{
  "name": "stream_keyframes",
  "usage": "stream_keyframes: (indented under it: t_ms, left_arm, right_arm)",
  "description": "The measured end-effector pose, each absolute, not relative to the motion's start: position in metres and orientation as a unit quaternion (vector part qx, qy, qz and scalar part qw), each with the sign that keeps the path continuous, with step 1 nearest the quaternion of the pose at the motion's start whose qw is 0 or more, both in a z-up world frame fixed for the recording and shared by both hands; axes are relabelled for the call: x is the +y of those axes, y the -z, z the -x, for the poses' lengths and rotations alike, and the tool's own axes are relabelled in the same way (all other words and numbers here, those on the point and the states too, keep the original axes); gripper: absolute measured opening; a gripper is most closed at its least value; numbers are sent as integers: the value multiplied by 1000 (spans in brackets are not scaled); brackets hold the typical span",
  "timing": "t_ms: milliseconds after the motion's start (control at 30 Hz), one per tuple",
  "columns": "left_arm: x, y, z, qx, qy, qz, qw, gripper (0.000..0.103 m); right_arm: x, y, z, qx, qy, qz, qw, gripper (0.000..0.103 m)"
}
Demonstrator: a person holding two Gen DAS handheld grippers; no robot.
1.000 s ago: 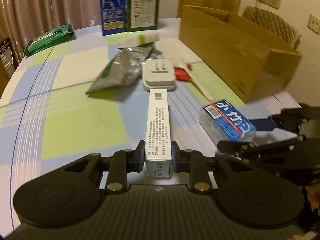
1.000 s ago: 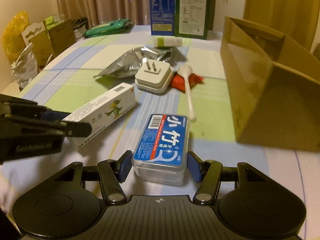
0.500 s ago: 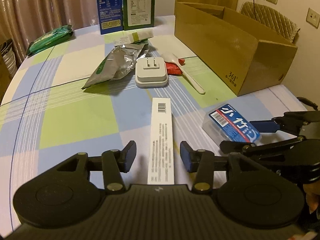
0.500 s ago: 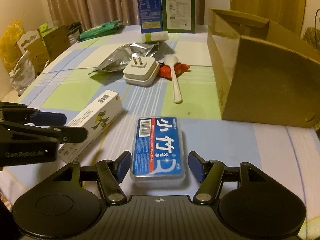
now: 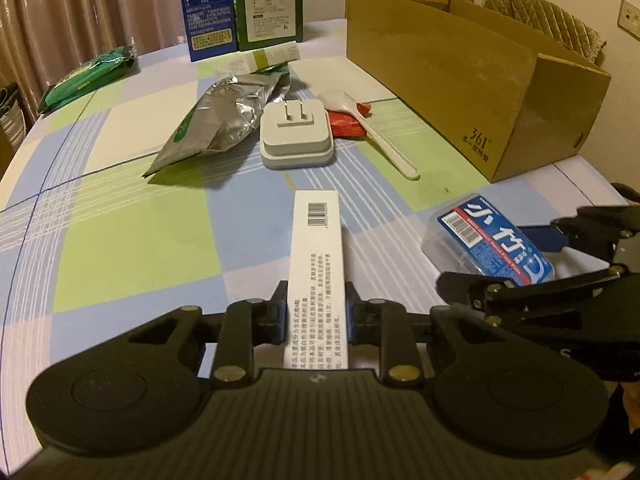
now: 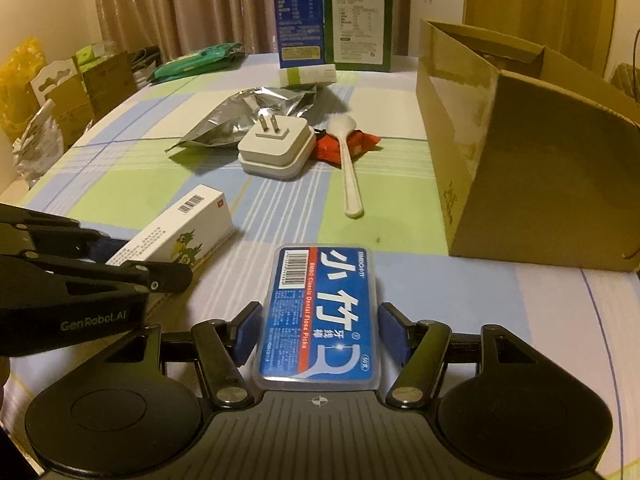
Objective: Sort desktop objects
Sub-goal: 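Lift and carry the ointment box and floss case over the cardboard box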
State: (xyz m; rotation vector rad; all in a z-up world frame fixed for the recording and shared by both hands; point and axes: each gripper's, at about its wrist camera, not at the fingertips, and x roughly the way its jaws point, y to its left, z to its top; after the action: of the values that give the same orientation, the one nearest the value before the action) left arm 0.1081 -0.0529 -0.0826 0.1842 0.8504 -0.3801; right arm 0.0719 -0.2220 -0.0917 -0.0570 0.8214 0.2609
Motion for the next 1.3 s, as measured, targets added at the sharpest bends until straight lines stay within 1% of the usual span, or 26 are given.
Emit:
stream_keyframes:
  t_ms: [167,233,433,933,1100,1300]
  left_arm:
    - [-52,79,-105,409,180,-85,891,21]
    - [-50,77,-103,409,175,-81,892,21]
    - [-48,64,-94,404,171,-76,895,21]
    - [-63,5,-56,363,182,-71,911,21]
    - [-81,-19,-55,341,198,-67,916,21]
    - [-118,-50,-71,315,229,-57,919,21]
  right_arm:
    - [-218,93,-74,396,-125,33,909,61]
    - [-217,93,-73,395,-122,40,910,54]
    - [-218,82,-67,386,-120,42,914,53]
    - [-245,15,-33,341,-94,11,935,54]
    - [-264,-11,-28,313,-76,4,947,54]
    - [-303,-51,-37,280,-43,-6,959,54]
